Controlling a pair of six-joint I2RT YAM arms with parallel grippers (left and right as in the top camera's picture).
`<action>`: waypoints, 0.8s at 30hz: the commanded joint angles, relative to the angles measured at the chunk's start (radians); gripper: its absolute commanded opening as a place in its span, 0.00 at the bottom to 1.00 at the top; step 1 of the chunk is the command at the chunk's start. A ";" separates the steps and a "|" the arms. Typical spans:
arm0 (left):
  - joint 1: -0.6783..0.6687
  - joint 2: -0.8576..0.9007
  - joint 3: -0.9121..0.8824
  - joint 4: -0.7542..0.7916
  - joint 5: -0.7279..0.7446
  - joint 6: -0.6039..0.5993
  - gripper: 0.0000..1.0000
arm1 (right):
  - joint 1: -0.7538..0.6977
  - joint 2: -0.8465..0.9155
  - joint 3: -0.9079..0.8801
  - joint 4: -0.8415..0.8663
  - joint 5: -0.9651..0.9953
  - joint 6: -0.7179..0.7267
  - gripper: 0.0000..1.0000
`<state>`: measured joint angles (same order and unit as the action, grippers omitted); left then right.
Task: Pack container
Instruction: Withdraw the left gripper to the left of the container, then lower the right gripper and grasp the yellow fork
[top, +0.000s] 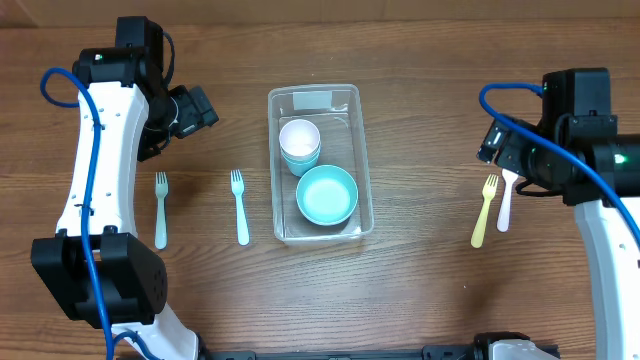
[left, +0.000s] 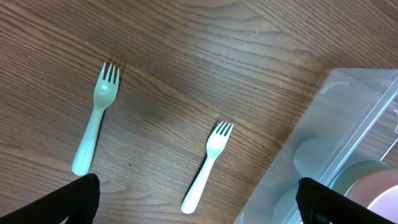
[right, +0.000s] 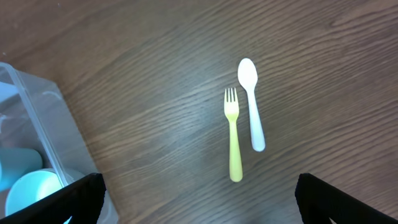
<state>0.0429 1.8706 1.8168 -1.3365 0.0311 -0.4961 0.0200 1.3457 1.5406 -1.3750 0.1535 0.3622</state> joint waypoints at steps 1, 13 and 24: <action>-0.004 0.007 -0.009 -0.002 0.014 0.002 1.00 | -0.004 0.051 -0.103 0.019 0.003 -0.014 1.00; -0.004 0.007 -0.009 -0.001 0.013 0.002 1.00 | -0.040 0.184 -0.442 0.334 0.030 0.057 0.56; -0.004 0.007 -0.008 0.000 0.014 0.002 1.00 | -0.134 0.226 -0.597 0.549 -0.081 -0.085 0.65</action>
<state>0.0429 1.8706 1.8164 -1.3388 0.0311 -0.4961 -0.1108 1.5478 0.9710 -0.8516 0.0940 0.3187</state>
